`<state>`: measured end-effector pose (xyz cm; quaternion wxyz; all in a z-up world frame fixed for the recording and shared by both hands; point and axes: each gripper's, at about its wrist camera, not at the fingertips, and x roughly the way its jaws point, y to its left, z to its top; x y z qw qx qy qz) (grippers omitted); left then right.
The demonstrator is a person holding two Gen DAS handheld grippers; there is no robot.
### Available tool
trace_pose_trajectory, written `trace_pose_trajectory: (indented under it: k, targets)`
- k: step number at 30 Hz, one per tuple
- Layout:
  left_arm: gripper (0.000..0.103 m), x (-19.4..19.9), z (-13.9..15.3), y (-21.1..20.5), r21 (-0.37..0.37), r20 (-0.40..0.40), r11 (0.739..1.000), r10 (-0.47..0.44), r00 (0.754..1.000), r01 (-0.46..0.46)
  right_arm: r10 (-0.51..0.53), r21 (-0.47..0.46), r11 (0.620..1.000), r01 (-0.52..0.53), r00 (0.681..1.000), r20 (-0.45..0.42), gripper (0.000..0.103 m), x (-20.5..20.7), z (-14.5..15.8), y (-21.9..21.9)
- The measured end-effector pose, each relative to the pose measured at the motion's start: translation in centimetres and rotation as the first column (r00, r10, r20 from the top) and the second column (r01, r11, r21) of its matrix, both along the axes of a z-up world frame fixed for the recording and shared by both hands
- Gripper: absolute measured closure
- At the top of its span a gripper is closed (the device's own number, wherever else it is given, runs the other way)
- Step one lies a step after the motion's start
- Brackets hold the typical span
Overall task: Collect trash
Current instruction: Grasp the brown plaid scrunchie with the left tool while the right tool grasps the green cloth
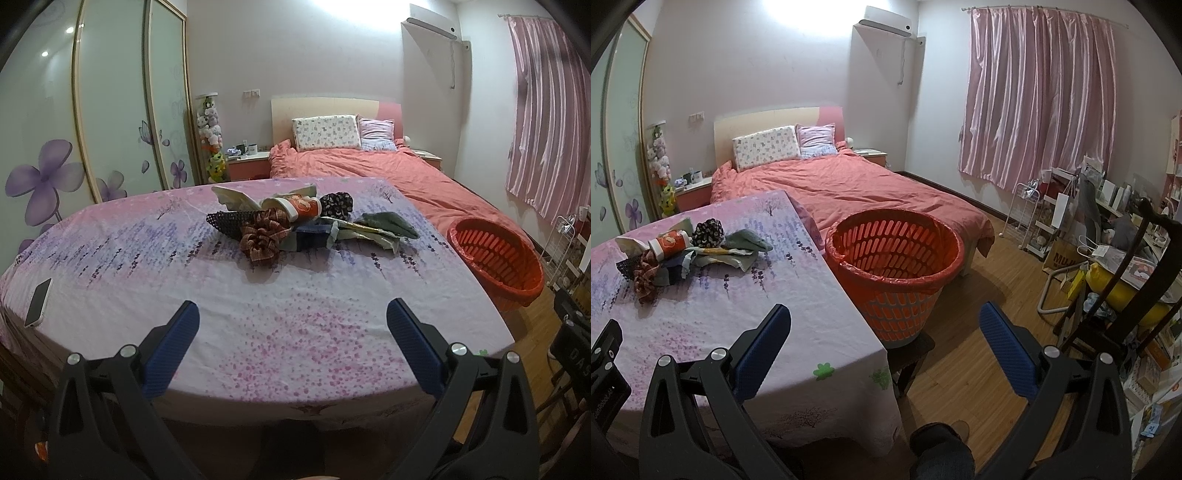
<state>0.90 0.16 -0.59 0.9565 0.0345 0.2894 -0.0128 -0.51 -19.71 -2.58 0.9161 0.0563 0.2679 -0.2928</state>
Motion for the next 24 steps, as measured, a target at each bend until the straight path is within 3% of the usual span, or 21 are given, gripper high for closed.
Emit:
trace_pose_trajectory:
  k: [12,16,21,24]
  targets:
    - [0.004,5.0,-2.3,5.0,-0.063,-0.070,0.995,0.072,0.995,-0.076,0.099,0.016,0.995,-0.099,0.995,-0.033,0.002,3.9,-1.4,0.6]
    - [0.004,8.0,-3.0,7.1,-0.093,-0.094,0.992,0.072,0.993,-0.081,0.173,0.083,0.982,-0.170,0.985,-0.027,0.002,5.9,-2.2,-0.1]
    - [0.004,11.8,-3.3,7.4,-0.063,-0.103,0.997,0.035,0.994,-0.042,0.225,0.150,0.964,-0.220,0.974,-0.018,0.002,9.7,-2.7,-0.7]
    - [0.005,14.2,-3.6,7.2,-0.055,-0.106,0.998,0.019,0.994,-0.025,0.286,0.195,0.940,-0.280,0.958,-0.003,0.012,12.7,-2.6,-0.7]
